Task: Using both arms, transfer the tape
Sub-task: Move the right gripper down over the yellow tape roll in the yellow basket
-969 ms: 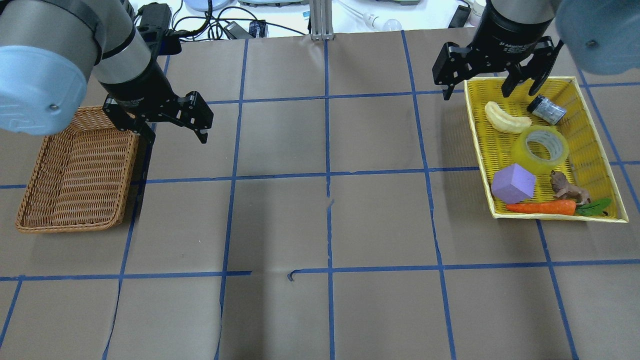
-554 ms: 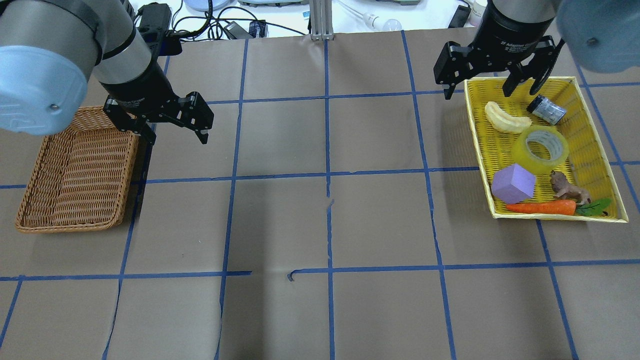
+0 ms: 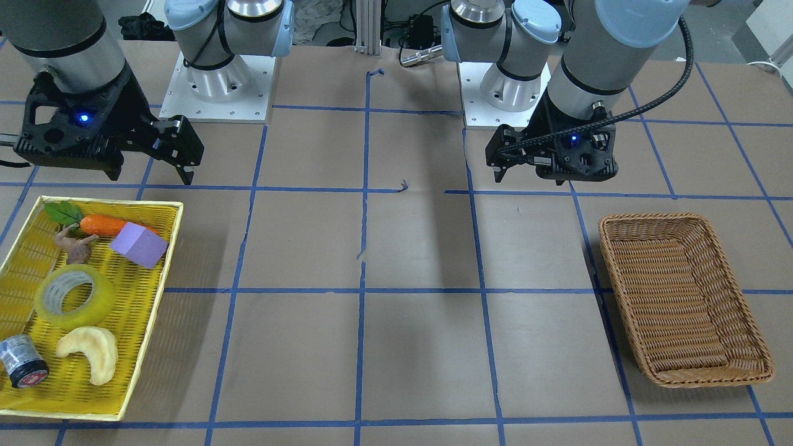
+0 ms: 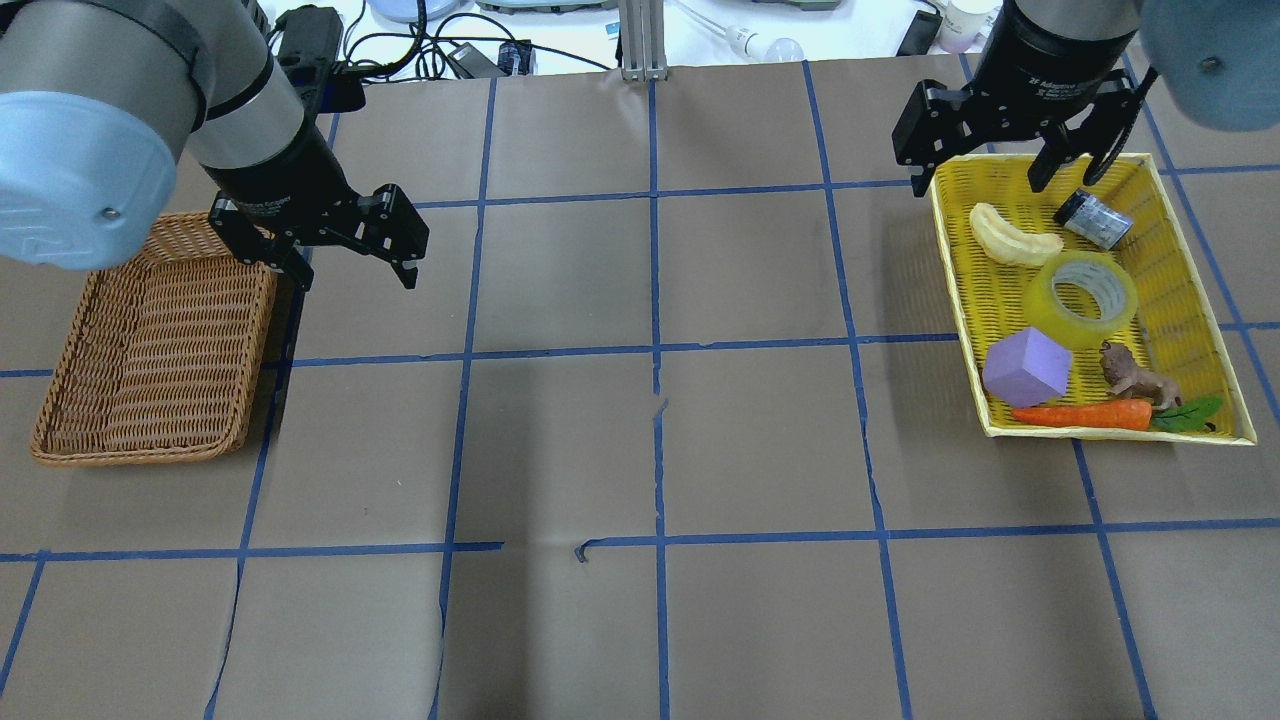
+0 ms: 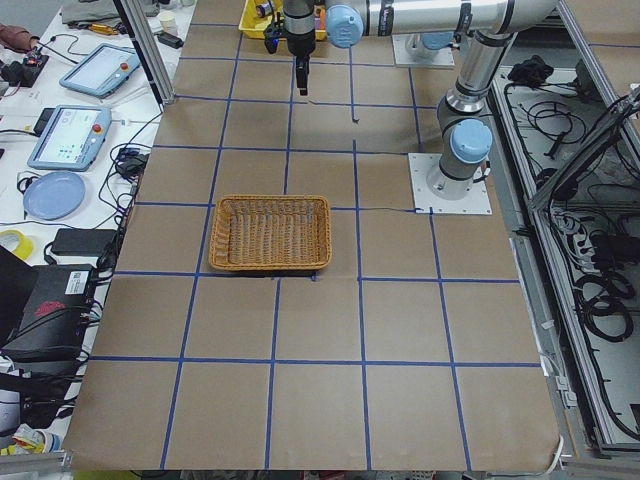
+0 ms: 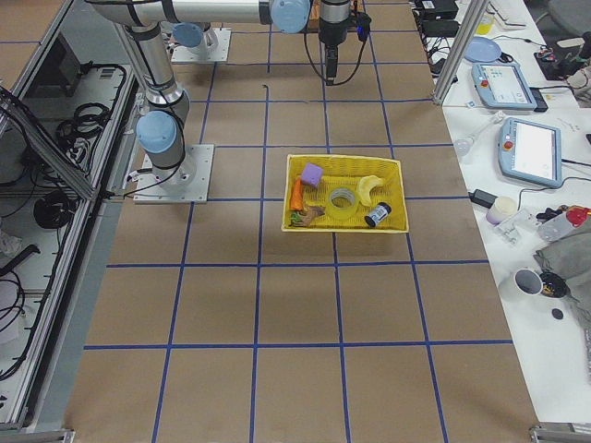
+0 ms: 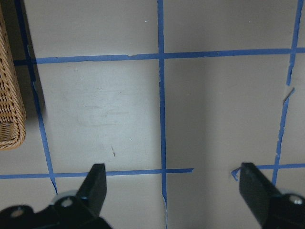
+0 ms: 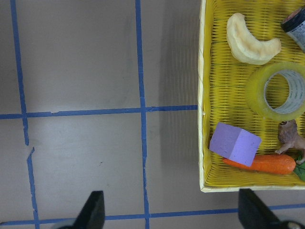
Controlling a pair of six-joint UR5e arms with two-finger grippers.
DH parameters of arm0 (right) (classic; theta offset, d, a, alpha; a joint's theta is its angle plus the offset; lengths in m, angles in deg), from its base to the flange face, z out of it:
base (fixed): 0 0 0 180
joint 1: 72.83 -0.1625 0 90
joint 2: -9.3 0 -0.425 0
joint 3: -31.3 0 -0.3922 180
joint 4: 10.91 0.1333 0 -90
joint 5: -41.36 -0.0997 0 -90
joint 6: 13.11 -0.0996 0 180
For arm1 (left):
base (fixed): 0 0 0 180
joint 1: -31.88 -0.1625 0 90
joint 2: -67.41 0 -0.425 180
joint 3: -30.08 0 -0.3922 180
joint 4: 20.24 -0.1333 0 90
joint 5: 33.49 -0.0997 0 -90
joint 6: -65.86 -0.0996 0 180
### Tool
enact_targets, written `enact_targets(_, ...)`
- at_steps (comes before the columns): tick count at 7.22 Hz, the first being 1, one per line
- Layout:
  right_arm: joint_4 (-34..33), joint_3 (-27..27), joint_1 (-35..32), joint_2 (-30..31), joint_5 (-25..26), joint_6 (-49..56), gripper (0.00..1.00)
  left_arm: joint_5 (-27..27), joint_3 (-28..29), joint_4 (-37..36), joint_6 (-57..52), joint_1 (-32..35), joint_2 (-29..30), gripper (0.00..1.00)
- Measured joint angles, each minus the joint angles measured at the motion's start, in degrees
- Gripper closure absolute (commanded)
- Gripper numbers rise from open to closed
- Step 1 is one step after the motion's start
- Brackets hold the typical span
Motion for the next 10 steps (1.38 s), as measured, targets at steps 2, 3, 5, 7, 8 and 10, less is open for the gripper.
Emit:
enact_targets(2,0.3,0.3,0.4,0.0,0.1,0.7,0.00,0.0,-0.1,0.0,0.0,0.0,0.0,0.00)
enact_targets(3,0.5,0.3,0.5,-0.1,0.1,0.8,0.00,0.1,-0.1,0.0,0.0,0.0,0.0,0.00)
enact_targets(5,0.7,0.5,2.5,-0.6,0.0,2.6,0.00,0.2,-0.1,0.0,0.0,0.0,0.1,0.00)
enact_targets(7,1.0,1.9,7.7,-2.9,0.0,9.5,0.00,0.2,0.0,0.0,0.0,0.0,0.1,0.00)
enact_targets(8,0.8,2.3,10.7,-4.3,0.0,15.0,0.00,0.2,0.0,0.0,0.0,0.0,0.1,0.00)
enact_targets(10,-2.0,2.1,16.8,-8.5,0.0,25.6,0.00,0.3,-0.1,0.0,0.0,0.0,0.1,0.00)
